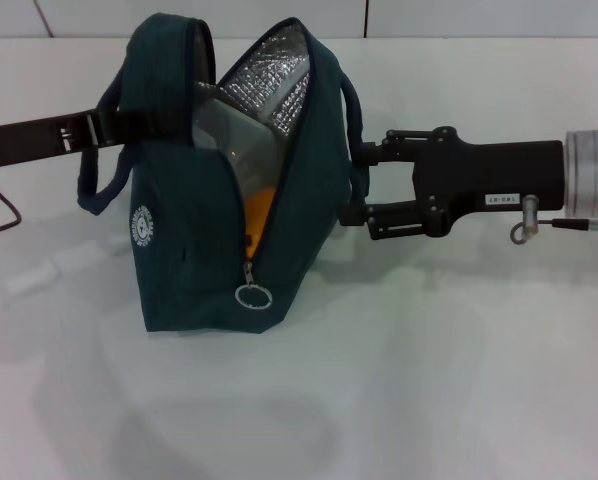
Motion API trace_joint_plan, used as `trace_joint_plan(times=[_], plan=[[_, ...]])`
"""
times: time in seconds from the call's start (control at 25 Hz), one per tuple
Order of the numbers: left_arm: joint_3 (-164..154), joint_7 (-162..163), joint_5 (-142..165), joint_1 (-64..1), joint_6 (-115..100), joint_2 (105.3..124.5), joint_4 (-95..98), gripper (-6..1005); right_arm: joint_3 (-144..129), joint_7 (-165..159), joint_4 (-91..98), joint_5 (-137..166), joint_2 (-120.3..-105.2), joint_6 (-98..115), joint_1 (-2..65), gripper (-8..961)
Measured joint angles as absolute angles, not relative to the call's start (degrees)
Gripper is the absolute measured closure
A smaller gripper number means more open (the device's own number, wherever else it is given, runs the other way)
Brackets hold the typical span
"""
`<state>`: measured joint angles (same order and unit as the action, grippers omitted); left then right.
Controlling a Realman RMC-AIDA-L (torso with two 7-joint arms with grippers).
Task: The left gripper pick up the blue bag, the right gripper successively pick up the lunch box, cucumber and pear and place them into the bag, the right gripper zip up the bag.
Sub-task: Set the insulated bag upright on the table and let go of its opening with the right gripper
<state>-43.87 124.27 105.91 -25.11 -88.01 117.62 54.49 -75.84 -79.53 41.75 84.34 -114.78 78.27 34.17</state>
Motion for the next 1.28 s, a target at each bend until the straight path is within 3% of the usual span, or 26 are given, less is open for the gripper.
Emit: trace_joint_plan(times=[0.48, 0.8, 1.0, 1.28], plan=[[-43.8, 124.3, 105.9, -25.2, -87.9, 117.6, 54.5, 960, -76.7, -79.2, 37.7, 85.8, -115.38, 76.1, 37.4, 177], [-43.9, 124.3, 105.9, -25.2, -87.9, 117.6, 54.5, 960, -76.8, -75.7, 37.8, 85.7, -115.72, 73.5, 37.5, 325], [-43.8, 124.2, 105.9, -25.2, -87.9, 117.6, 54.5, 960, -76.8, -74.1, 39.5, 85.7, -115.76, 74.1, 36.9, 544], [-44.1, 123.7, 105.9, -25.5, -87.9, 117.85, 54.5, 960, -77.4, -72.2, 47.8, 86.2, -115.44, 74.3, 32.6, 610]])
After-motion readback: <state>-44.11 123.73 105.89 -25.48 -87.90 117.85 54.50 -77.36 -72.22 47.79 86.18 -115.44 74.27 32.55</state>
